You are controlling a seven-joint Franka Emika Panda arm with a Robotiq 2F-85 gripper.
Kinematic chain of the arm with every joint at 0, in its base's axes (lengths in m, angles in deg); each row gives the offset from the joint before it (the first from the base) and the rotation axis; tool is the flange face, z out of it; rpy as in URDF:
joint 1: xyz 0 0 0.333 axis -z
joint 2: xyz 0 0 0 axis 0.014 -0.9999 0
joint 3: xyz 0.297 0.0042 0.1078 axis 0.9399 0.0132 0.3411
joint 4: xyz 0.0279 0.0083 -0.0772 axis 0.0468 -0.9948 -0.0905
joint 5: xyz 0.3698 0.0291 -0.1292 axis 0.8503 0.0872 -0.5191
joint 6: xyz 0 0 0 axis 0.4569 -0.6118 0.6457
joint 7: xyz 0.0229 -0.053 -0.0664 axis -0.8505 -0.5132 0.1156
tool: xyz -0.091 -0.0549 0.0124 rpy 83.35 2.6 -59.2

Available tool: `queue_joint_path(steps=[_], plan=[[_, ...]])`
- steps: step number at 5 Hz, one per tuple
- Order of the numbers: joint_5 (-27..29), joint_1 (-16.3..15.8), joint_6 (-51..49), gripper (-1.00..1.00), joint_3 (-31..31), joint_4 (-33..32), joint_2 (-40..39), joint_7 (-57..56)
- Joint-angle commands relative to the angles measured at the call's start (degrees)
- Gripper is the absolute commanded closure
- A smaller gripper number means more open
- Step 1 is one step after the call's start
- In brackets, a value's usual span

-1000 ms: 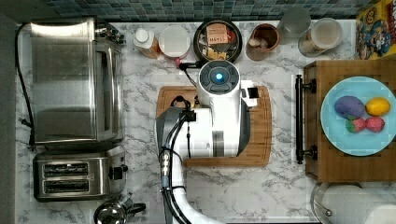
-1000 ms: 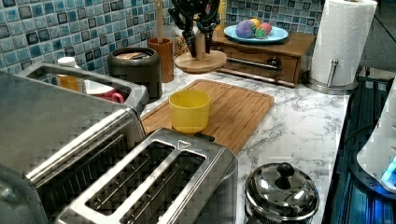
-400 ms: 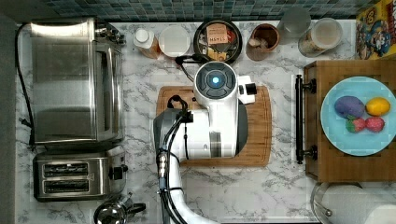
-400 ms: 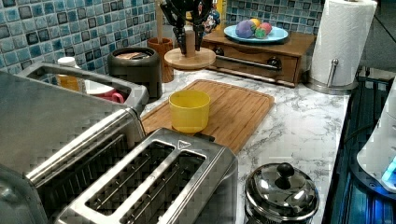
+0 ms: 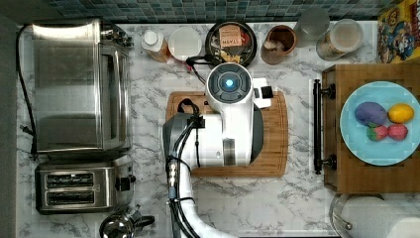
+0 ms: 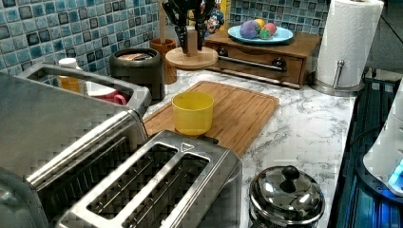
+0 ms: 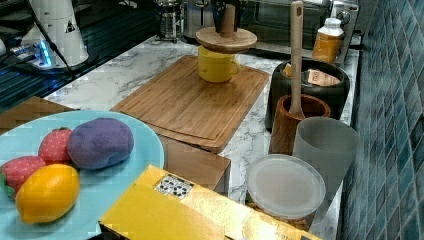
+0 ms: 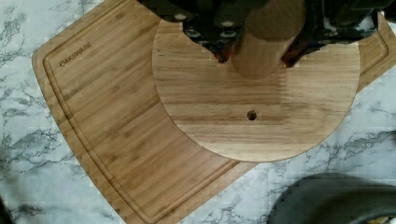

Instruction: Put the lid on the tea container.

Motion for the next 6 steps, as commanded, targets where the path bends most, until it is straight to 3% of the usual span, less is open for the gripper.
queue_joint_path(steps=[1,3,6], plan=[[0.0,-0.5,1.9,1.0,0.5,26.4,-0.8,1.2],[-2.7,-1.1,1.1,1.0,0.5,36.4,-9.0,2.6],[-8.6,-3.9,3.0,1.0,-1.5,42.3,-16.9,6.9]])
